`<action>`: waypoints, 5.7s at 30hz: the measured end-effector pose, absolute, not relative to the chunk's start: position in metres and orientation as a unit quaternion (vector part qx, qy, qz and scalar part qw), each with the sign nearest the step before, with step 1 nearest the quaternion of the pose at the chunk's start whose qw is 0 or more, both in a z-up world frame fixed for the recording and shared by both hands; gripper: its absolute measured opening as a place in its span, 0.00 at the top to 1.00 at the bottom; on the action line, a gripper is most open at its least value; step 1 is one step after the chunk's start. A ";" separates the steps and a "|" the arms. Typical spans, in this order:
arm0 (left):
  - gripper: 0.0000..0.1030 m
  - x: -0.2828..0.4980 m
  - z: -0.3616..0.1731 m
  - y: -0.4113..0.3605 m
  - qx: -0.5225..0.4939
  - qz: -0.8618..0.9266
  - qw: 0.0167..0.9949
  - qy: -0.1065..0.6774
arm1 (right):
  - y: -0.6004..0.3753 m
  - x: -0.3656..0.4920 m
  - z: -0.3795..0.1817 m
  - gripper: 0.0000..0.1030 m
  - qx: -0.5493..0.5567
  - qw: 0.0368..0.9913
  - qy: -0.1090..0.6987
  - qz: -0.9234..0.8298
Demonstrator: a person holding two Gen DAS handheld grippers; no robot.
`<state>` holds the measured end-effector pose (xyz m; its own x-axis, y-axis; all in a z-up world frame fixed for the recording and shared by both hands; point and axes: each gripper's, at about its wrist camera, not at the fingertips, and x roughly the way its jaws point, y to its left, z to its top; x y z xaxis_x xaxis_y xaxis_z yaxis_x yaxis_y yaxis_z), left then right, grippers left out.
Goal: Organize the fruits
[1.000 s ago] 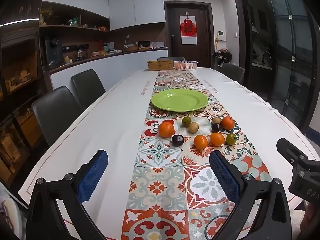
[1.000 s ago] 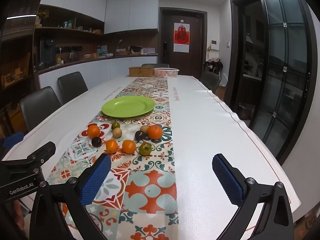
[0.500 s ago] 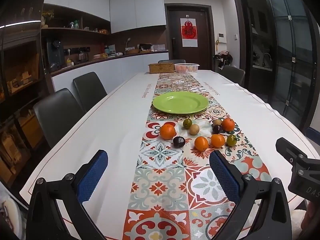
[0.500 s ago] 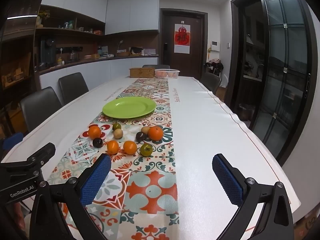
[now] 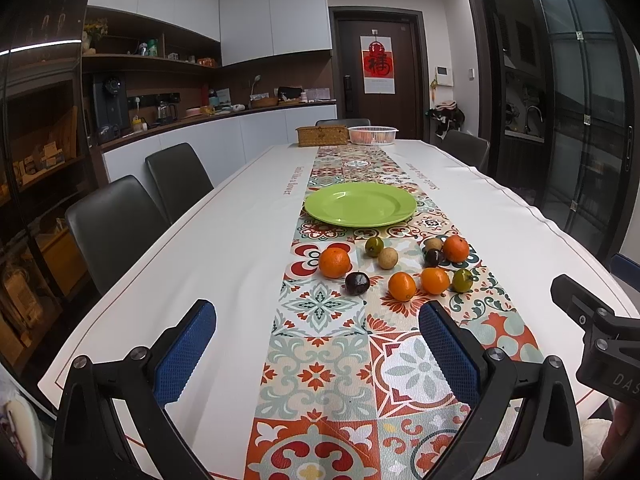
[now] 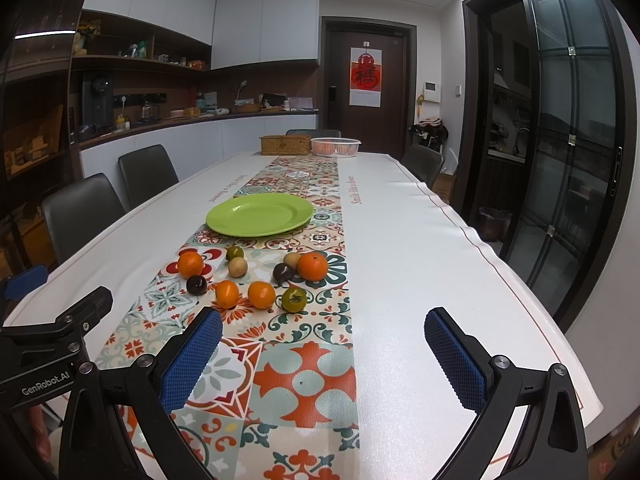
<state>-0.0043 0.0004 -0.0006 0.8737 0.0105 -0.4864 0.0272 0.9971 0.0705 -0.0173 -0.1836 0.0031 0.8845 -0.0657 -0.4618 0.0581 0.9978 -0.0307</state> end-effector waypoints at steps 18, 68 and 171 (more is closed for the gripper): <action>0.00 -0.006 -0.001 0.002 0.035 -0.009 0.967 0.253 | -0.182 -0.018 0.003 0.01 -0.008 0.971 0.238 -0.032; 0.00 -0.005 0.002 -0.001 0.051 -0.008 0.969 0.243 | -0.189 -0.014 0.004 0.01 -0.013 0.968 0.249 -0.029; 0.68 0.189 0.009 -0.034 0.101 -0.185 0.916 0.341 | -0.160 0.187 0.007 0.71 -0.058 0.928 0.337 0.147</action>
